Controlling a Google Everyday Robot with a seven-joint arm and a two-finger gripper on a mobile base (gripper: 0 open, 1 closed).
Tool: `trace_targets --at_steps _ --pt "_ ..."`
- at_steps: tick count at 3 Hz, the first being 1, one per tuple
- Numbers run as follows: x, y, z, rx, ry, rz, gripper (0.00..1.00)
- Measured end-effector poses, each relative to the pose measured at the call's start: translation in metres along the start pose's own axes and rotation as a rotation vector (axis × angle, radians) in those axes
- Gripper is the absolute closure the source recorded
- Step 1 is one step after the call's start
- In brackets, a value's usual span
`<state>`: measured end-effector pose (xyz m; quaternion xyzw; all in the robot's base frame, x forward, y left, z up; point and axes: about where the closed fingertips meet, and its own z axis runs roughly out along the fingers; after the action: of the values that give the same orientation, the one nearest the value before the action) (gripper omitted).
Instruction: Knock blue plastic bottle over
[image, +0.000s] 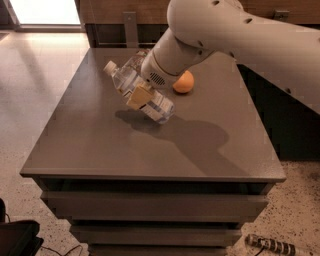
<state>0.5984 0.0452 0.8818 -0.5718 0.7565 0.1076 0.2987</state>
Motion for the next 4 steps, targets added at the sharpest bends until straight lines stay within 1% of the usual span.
trace_targets --at_steps 1,2,3,4 --pt "0.007 0.008 0.017 -0.041 0.042 -0.007 1.0" --pt "0.004 0.015 0.032 -0.069 0.046 -0.021 1.0" --pt "0.004 0.015 0.032 -0.069 0.046 -0.021 1.0" --pt "-0.013 0.026 0.059 -0.112 -0.012 -0.055 1.0"
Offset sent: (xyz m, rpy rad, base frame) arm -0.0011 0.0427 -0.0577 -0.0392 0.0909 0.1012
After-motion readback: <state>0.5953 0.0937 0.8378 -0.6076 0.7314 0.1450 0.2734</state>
